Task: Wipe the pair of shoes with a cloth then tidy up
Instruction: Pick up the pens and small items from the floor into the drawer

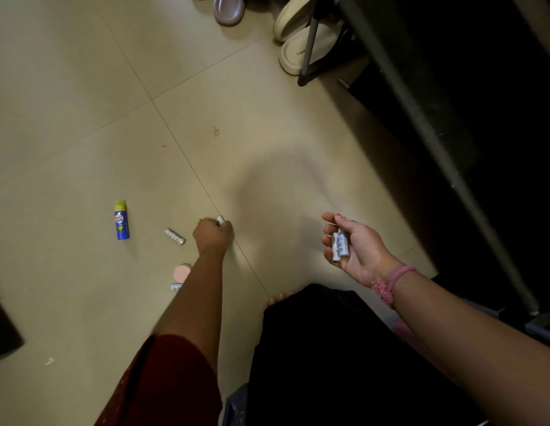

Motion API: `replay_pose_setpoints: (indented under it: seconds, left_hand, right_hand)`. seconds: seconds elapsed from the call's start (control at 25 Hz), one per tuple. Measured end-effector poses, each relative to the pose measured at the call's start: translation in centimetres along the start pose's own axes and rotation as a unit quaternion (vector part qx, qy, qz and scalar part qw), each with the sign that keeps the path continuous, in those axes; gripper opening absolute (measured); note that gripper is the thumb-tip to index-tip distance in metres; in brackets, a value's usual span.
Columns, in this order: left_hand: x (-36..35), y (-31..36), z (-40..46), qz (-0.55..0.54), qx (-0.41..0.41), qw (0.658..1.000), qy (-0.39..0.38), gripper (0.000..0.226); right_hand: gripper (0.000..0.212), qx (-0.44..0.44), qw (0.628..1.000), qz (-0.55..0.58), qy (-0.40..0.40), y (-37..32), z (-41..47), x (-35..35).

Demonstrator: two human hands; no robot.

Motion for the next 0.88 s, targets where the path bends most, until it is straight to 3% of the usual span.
replay_pose_setpoints:
  seconds: [0.12, 0.2, 0.32, 0.48, 0.6, 0.72, 0.8, 0.88]
  left_hand:
    - [-1.1, 2.4, -3.3, -0.107, -0.005, 0.993, -0.045, 0.029]
    - [-2.5, 5.1, -7.0, -0.199, -0.033, 0.971, -0.130, 0.015]
    - [-3.9, 9.1, -13.1, -0.184, -0.096, 0.952, -0.226, 0.021]
    - [-3.6, 11.2, -17.5, -0.108, -0.172, 0.949, -0.240, 0.026]
    - [-0.5, 9.9, -16.4, -0.144, -0.181, 0.957, -0.176, 0.010]
    - [5.0, 3.3, -10.5, -0.240, -0.075, 0.968, -0.002, 0.012]
    - [8.2, -1.5, -6.0, -0.222, -0.029, 0.968, 0.114, 0.015]
    - [10.0, -5.3, -1.3, -0.147, 0.023, 0.975, 0.162, 0.023]
  right_hand:
    - [0.024, -0.005, 1.000, -0.004, 0.001, 0.1, 0.1, 0.5]
    - [0.024, -0.005, 1.000, -0.019, -0.010, 0.1, 0.2, 0.1]
    - [0.030, 0.001, 0.998, -0.034, -0.049, 0.0, -0.4, -1.3]
    - [0.026, 0.004, 0.997, -0.013, -0.071, -0.2, -1.9, -3.1]
    - [0.028, -0.009, 0.997, 0.002, -0.081, 0.0, -2.4, -3.8]
    - [0.033, -0.017, 0.995, -0.011, -0.098, 0.3, -2.3, -4.2]
    - [0.036, -0.020, 0.995, -0.020, -0.100, 0.5, -2.4, -4.0]
    - [0.037, -0.025, 0.994, -0.024, -0.103, 0.6, -2.0, -3.7]
Point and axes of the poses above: each hand's wrist, its own z-axis towards the middle knuckle, its own x-axis out of the back of the hand, y = z × x, the point moved 8 cm from there along z, towards the middle knuckle
